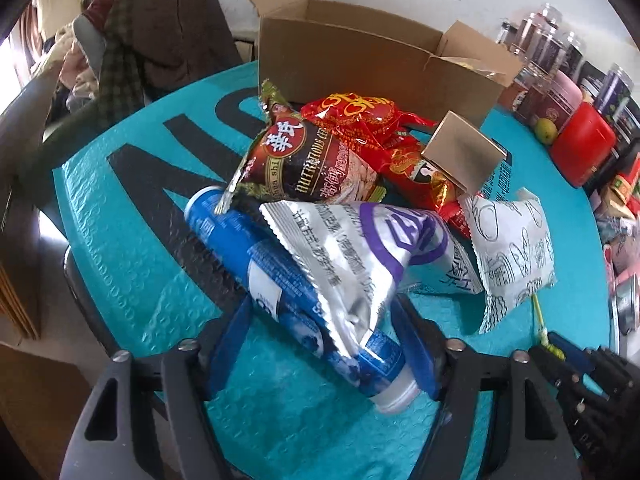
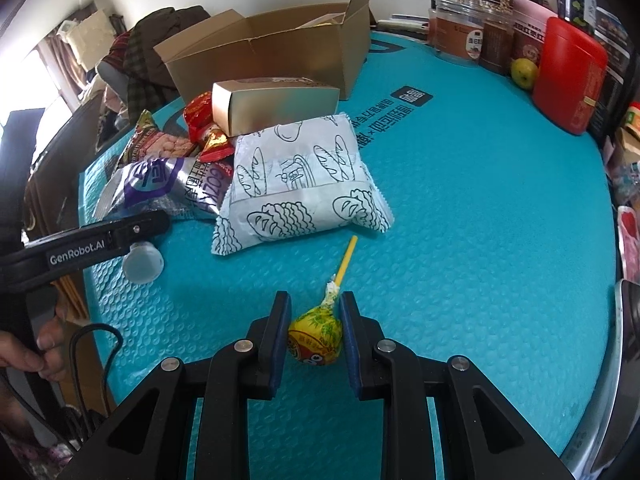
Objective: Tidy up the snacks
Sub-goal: 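Grasp the lollipop with the right tool while the left tool grasps the blue tube, then lift the blue tube with the left tool while the right tool holds the lollipop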
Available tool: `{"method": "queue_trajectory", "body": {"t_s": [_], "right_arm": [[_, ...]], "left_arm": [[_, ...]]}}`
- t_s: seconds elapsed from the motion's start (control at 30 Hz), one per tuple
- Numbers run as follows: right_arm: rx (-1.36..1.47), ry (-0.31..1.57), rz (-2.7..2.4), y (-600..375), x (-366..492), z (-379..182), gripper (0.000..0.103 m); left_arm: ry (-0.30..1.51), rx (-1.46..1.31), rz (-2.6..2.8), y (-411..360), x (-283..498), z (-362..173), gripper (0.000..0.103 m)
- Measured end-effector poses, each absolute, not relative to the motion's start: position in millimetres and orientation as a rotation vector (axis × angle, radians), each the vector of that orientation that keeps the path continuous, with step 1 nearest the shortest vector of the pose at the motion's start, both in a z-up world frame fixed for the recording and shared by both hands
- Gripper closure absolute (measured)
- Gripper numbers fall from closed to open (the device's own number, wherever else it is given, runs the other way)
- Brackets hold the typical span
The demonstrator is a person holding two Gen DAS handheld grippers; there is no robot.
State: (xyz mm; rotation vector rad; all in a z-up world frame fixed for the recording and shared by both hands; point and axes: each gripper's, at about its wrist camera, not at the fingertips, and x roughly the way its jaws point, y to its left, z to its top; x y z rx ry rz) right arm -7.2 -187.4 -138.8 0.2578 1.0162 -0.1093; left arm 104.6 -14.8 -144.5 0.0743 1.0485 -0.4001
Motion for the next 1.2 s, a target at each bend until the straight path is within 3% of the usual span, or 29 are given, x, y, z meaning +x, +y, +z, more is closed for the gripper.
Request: {"method": "queue_trajectory", "body": {"t_s": [0.13,0.4,1.2], "right_arm": [[0.259,1.012,-0.102,-188,-8,-139,0.078],[0.256,1.007,-0.077,-184,-14,-139,0.078],[0.225,0.989,-0.073,-173,-14,-142,0.078]], "left_arm": [[1.05,0.08,-0.428,-6,93,-143,0.057],[1.055,0.163,-0.421,8,71,-138,0.068],[0.996,0.23,-0.451,7,78,-142,0.07]]}}
